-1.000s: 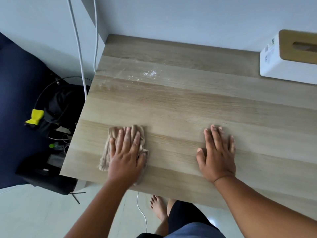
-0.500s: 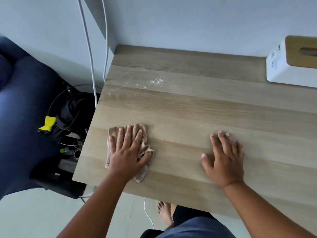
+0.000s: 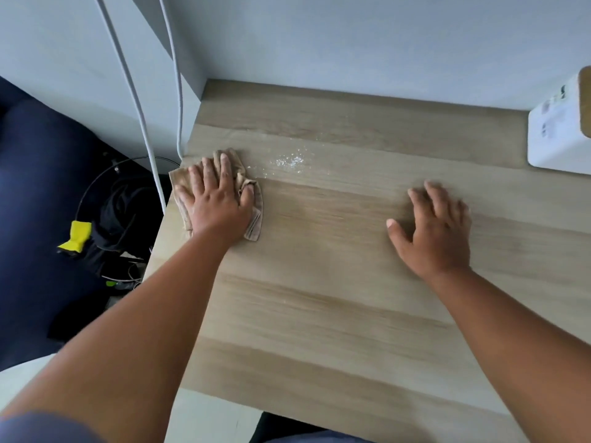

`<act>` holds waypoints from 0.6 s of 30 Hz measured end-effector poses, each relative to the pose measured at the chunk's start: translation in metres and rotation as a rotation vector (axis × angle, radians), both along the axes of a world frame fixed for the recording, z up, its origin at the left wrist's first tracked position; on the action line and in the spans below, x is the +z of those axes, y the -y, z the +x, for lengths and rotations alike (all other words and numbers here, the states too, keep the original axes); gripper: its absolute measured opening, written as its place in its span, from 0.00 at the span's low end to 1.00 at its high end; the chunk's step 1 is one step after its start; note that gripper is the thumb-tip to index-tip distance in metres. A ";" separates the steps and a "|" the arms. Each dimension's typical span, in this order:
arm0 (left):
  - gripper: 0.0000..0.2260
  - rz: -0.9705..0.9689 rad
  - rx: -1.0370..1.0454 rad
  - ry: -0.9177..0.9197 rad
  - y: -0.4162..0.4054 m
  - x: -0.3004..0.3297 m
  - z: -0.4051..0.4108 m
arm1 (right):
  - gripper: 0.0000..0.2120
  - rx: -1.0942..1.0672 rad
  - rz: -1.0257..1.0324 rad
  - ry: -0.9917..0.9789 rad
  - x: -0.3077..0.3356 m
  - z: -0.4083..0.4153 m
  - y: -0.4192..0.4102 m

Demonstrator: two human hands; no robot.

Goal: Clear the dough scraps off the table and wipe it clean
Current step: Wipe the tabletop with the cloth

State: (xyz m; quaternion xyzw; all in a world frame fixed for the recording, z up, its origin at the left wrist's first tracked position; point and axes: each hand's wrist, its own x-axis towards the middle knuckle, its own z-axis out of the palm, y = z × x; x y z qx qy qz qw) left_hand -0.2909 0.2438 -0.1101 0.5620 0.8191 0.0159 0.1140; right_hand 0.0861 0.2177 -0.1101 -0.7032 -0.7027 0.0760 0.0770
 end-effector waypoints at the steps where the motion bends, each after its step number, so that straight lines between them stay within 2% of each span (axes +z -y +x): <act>1: 0.36 -0.005 -0.012 -0.008 -0.007 0.000 0.001 | 0.36 0.001 -0.005 0.003 -0.001 0.001 -0.007; 6: 0.37 -0.019 -0.079 -0.056 -0.046 -0.002 0.001 | 0.38 0.008 0.006 0.049 -0.006 0.000 -0.017; 12: 0.34 0.003 -0.165 -0.062 -0.089 -0.006 0.010 | 0.38 0.003 0.021 0.043 -0.009 0.000 -0.019; 18: 0.31 0.070 -0.376 0.009 -0.061 -0.001 0.014 | 0.38 0.004 -0.005 0.031 -0.005 0.000 -0.019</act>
